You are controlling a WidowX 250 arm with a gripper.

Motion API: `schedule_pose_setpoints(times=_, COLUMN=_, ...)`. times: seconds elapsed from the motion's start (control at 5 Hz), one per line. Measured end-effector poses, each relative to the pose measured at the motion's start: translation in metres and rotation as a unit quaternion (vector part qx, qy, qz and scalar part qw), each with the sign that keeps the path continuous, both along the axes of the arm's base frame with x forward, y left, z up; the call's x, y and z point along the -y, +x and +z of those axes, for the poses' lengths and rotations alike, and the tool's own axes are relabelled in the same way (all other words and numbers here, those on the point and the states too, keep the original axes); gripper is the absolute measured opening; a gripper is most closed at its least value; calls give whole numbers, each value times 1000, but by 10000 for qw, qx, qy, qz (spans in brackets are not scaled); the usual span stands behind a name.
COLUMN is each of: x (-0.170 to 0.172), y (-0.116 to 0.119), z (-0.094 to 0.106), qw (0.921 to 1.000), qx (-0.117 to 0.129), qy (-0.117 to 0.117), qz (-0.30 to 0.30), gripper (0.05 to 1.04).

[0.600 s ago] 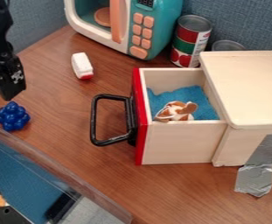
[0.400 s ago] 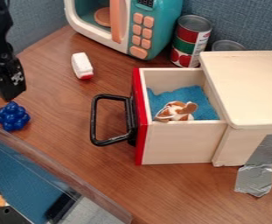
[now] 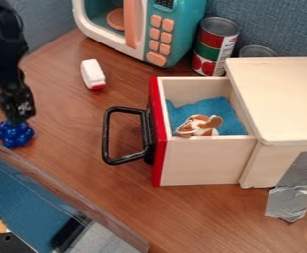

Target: Close the drawer

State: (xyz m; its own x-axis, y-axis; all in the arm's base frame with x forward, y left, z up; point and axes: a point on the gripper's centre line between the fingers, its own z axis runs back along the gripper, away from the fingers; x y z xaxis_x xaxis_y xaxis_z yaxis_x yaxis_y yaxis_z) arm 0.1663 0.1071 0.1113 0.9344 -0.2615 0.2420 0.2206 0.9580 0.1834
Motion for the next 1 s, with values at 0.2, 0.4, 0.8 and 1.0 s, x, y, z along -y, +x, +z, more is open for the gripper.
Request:
schedule_pose_setpoints(times=0.2, x=-2, y=12, z=-23, qw=9993, qx=-104, qy=190, qz=-317, gripper=999)
schedule_pose_setpoints(times=0.4, x=3, y=24, z=-40, qw=9979, qx=-286, qy=279, qz=-505, gripper=999)
schedule_pose_setpoints(times=0.8, x=26, y=42, z=-64, qw=9935, qx=-335, qy=279, qz=-1053, gripper=999)
schedule_pose_setpoints(times=1.0, x=34, y=46, z=-78, qw=9923, qx=-441, qy=134, qz=-1147, gripper=999)
